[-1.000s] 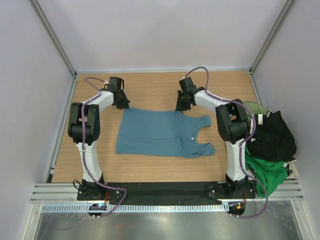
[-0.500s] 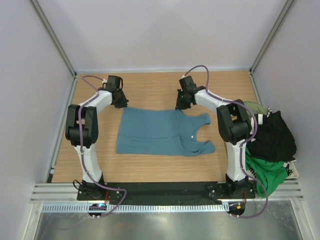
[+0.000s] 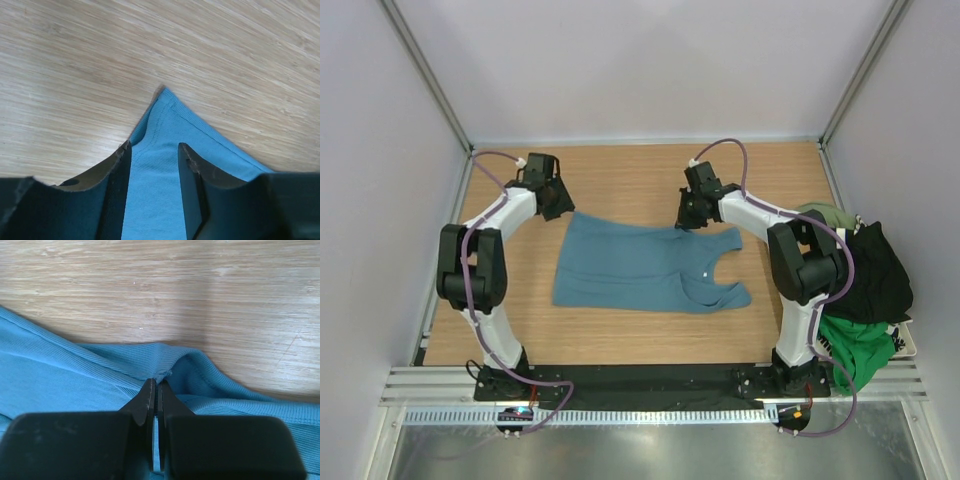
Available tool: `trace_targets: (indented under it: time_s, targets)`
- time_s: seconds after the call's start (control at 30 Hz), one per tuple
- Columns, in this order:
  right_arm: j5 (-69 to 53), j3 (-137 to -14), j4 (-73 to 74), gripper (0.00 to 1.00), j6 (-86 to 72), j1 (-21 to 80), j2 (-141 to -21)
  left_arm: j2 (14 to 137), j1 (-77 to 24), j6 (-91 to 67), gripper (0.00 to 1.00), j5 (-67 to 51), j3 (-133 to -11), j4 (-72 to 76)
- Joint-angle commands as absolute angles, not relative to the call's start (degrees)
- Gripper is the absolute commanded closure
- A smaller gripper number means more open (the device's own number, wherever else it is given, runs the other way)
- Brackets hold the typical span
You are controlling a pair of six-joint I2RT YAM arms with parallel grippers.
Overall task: Fold and stack the tank tops
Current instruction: Fold the tank top
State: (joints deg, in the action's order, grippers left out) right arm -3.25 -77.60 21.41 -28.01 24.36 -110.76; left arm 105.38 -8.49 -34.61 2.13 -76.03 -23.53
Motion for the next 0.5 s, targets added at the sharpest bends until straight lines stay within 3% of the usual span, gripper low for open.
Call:
trace_targets:
  time_s: [0.0, 0.47]
  targets:
    - [-3.25, -77.78, 19.77, 0.99, -27.6, 24.7, -108.37, 106.87, -8.26, -33.93, 0.55, 1.85, -77.43, -22.15]
    - [-3.6, -79.98, 20.21, 0.99, -27.42, 24.7, -110.13, 118.3, -8.96, -33.57, 0.51, 1.14, -85.43, -22.24]
